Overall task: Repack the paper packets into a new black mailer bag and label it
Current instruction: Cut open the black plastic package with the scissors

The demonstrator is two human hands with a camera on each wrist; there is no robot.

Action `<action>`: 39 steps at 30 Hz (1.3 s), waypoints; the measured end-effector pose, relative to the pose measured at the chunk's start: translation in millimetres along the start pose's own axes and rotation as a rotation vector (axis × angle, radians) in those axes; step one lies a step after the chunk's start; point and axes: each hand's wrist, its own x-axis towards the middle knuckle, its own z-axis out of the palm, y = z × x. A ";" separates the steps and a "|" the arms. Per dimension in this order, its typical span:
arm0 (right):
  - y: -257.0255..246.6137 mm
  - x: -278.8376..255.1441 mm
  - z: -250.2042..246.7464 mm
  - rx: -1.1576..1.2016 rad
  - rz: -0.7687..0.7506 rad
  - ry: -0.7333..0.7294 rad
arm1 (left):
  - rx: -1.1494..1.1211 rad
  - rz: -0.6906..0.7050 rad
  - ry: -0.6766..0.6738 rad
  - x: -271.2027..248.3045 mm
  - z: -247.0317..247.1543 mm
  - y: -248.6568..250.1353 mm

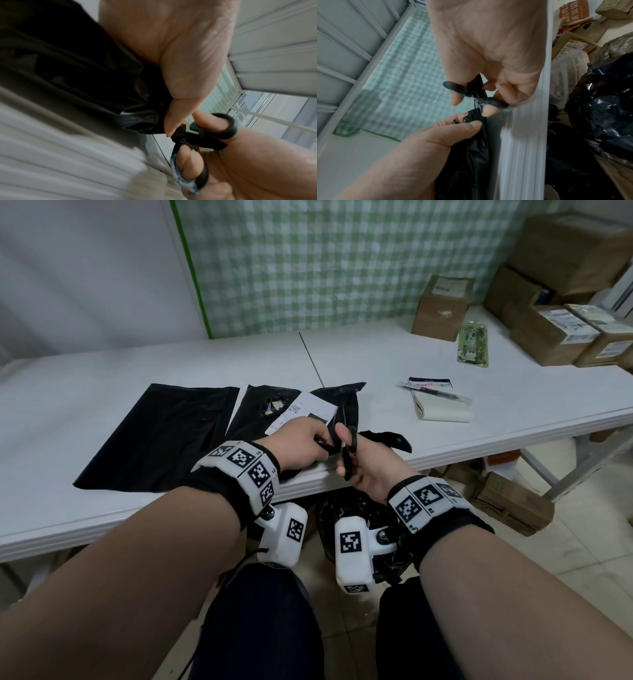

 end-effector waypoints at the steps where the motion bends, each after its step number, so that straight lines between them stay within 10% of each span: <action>1: 1.3 0.2 0.4 -0.009 0.004 0.020 | -0.004 -0.013 -0.004 -0.1 0.0 0.8; 21: 2.5 -7.0 -16.7 0.235 0.105 -0.111 | 0.486 -0.061 0.110 25.4 15.9 8.7; 39: -1.4 8.2 -0.4 0.158 -0.008 0.021 | 0.301 0.033 0.122 25.8 8.7 8.1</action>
